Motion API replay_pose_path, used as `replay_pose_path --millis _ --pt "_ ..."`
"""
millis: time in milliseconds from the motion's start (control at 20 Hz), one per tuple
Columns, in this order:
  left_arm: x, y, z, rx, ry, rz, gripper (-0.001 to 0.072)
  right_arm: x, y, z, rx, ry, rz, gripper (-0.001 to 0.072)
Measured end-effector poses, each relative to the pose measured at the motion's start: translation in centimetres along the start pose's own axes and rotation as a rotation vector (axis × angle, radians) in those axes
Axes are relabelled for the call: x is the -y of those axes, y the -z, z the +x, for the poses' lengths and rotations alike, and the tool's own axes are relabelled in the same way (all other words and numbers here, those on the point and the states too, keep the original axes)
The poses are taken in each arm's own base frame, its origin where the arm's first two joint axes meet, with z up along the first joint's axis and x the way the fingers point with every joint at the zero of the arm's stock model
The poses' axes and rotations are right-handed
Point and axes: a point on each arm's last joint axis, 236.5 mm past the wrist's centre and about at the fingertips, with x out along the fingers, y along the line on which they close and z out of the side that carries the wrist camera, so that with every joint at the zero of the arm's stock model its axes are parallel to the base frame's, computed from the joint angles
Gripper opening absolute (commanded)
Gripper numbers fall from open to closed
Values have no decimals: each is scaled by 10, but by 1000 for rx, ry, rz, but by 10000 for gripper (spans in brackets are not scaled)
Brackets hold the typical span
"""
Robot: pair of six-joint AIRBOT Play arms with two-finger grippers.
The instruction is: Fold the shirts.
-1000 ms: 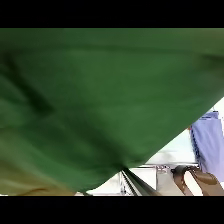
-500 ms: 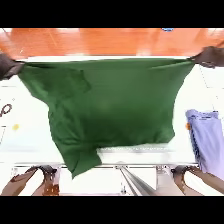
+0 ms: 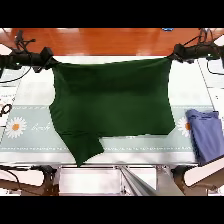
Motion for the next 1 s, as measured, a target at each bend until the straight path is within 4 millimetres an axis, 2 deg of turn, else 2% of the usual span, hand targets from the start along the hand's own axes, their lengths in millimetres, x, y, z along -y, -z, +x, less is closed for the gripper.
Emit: replay_pose_path --millis 100,250,400,650,900,950,1000 --pt "3 6 3 -34 6 17 20 0 5 4 -35 -13 5 20" --pt "8 21 -4 -96 11 83 20 0 17 -2 -98 -10 -24 20" --pt "-10 50 -12 -191 -34 114 20 10 41 -5 -201 27 -50 20" --pt "-48 100 -16 -329 -85 68 20 40 89 -1 -362 103 -41 20" --pt "-64 125 -15 -399 -102 33 20 56 116 7 -429 136 -19 20" --pt "-65 127 -16 -406 -103 30 38 58 119 8 -436 140 -19 45" --pt "-66 129 -16 -414 -104 28 224 59 122 10 -443 142 -16 233"
